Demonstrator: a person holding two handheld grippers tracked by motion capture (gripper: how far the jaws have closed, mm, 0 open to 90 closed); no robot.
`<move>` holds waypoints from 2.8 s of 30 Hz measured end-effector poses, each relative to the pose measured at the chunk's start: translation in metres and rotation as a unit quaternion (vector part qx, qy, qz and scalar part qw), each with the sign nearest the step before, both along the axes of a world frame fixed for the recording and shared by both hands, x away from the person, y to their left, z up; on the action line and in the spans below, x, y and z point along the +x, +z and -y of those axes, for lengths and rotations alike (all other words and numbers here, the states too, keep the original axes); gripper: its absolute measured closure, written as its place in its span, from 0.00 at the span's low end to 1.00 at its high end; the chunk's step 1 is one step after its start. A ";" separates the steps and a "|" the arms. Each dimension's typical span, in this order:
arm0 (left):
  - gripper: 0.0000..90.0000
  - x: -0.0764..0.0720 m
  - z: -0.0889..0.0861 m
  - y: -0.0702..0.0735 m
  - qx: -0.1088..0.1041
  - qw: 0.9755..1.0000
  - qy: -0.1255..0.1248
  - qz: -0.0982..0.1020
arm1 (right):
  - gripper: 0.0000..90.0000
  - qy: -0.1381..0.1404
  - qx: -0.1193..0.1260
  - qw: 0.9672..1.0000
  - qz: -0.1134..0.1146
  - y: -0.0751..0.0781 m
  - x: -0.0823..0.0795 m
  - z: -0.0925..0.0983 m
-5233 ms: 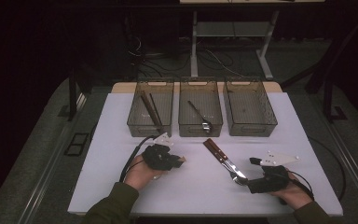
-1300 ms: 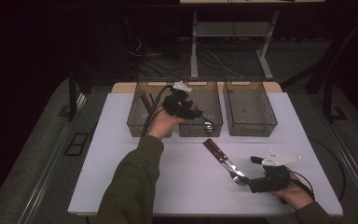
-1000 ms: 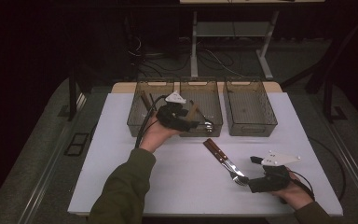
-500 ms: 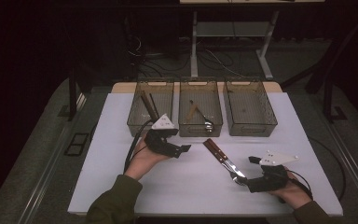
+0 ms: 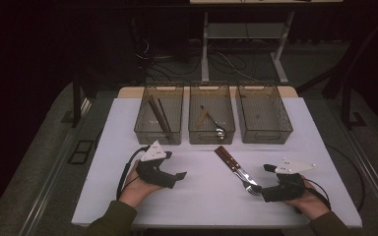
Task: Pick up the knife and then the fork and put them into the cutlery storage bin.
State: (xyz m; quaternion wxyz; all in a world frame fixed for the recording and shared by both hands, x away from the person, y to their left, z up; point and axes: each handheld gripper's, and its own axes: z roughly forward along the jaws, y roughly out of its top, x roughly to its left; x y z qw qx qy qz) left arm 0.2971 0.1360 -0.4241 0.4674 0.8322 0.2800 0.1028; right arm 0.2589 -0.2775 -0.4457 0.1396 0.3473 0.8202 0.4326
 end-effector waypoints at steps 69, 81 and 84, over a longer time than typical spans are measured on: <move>0.02 -0.024 -0.007 -0.014 0.017 1.000 -0.019 -0.011 | 0.69 -0.038 -0.075 0.991 -0.107 0.028 0.070 -0.061; 0.02 -0.024 -0.007 -0.014 0.018 1.000 -0.019 -0.010 | 0.79 -0.034 -0.099 0.987 -0.124 0.017 0.072 -0.068; 0.03 -0.024 -0.006 -0.014 0.018 1.000 -0.019 -0.010 | 0.81 -0.033 -0.104 0.986 -0.126 0.015 0.072 -0.069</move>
